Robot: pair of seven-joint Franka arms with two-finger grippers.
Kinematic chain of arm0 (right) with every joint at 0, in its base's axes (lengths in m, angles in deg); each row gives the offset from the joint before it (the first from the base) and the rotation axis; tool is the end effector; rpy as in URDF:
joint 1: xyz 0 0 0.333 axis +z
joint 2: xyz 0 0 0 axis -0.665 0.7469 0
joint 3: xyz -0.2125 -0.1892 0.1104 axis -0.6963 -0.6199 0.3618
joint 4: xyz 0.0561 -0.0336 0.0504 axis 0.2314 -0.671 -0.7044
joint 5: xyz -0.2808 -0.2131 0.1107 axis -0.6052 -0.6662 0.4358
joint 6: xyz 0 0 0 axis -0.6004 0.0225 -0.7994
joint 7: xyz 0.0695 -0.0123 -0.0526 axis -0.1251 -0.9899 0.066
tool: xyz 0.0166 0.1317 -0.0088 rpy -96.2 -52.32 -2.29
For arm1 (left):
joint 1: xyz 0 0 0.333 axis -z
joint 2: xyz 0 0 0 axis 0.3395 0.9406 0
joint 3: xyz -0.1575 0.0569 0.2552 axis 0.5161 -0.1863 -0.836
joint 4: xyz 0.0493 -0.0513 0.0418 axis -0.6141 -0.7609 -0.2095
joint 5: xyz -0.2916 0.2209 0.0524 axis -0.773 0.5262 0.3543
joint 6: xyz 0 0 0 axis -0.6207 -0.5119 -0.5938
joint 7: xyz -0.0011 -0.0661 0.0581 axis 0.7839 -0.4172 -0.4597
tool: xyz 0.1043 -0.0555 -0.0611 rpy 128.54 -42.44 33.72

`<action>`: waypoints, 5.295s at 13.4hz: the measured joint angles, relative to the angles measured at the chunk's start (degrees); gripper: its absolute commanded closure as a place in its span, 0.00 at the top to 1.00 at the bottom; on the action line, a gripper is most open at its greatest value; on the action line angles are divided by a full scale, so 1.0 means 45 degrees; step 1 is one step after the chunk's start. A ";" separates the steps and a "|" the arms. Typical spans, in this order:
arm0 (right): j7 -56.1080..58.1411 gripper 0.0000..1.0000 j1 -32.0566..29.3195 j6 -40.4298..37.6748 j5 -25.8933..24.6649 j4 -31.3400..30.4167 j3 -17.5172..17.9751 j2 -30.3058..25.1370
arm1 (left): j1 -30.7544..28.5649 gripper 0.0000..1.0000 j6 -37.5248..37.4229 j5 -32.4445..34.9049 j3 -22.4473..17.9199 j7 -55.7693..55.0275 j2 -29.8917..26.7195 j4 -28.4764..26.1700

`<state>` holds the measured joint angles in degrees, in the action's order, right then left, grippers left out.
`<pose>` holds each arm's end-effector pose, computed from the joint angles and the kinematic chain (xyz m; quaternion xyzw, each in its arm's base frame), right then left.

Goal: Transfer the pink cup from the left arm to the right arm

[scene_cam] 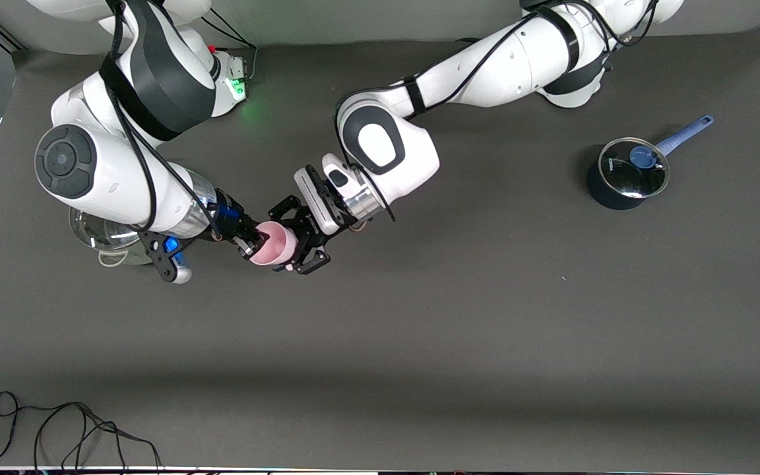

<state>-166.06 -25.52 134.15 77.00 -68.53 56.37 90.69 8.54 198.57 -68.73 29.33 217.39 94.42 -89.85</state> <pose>0.5804 0.2642 0.4858 -0.8805 0.4576 0.1119 0.0538 0.5261 -0.5783 0.3486 0.6956 -0.3826 0.5168 0.3204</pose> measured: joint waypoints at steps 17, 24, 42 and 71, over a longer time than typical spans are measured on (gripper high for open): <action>0.0001 0.00 0.0077 0.0351 -0.0634 0.0302 -0.0037 0.0040 | 0.0715 1.00 -0.0022 0.0854 -0.1316 -0.0610 -0.0126 0.0155; 0.0987 0.00 -0.0482 0.0589 -0.2583 0.0546 -0.0261 0.0034 | 0.0444 1.00 -0.0832 0.2201 -0.2573 -0.0789 -0.0138 0.0098; 1.7922 0.00 -0.7349 0.5316 -0.1915 -0.2188 -0.0484 0.0194 | -0.6729 1.00 -1.1522 0.7732 -0.2751 -0.0815 -0.1315 -0.3662; 2.1275 0.99 -0.6923 0.7873 -0.2708 -0.3094 -0.0513 0.3842 | -1.0927 1.00 -2.3253 2.4385 -0.2650 -1.3743 -0.7251 -0.3760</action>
<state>-70.32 -56.67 169.58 64.81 -82.45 54.06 107.98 -40.63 93.93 41.00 17.41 155.55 61.79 -106.77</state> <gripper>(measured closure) 0.537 0.000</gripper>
